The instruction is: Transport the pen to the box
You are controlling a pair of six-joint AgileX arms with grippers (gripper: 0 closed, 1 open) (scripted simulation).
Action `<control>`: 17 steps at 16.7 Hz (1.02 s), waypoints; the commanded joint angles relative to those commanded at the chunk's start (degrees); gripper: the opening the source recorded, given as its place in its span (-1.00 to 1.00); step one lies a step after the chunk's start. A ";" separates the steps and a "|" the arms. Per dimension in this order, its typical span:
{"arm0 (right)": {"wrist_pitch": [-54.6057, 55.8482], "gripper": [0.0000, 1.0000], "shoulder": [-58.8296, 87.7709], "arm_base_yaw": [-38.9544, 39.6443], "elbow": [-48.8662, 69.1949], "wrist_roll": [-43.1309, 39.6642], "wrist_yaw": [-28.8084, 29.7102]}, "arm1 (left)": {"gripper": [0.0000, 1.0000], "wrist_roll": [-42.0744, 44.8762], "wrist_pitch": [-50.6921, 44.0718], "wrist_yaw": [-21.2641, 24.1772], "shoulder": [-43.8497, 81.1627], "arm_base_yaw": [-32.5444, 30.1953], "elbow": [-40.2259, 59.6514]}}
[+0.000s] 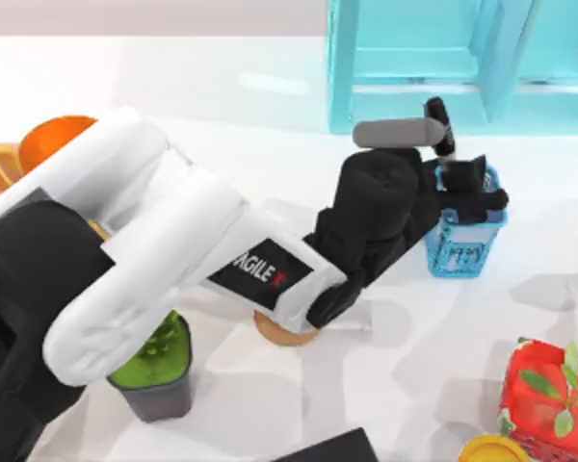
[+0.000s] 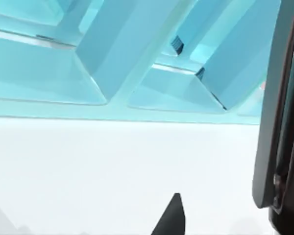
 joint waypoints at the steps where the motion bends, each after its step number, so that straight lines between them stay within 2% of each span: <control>1: 0.00 1.00 0.00 0.00 0.00 0.00 0.00 | -0.96 0.00 0.00 0.00 0.00 0.00 0.00; 12: 0.00 1.00 0.00 0.00 0.00 0.00 0.00 | -1.00 0.41 -0.07 0.01 -1.64 0.62 0.08; 17: 0.00 1.00 0.00 0.00 0.00 0.00 0.00 | -1.00 1.15 -5.31 3.99 -11.02 4.26 -3.52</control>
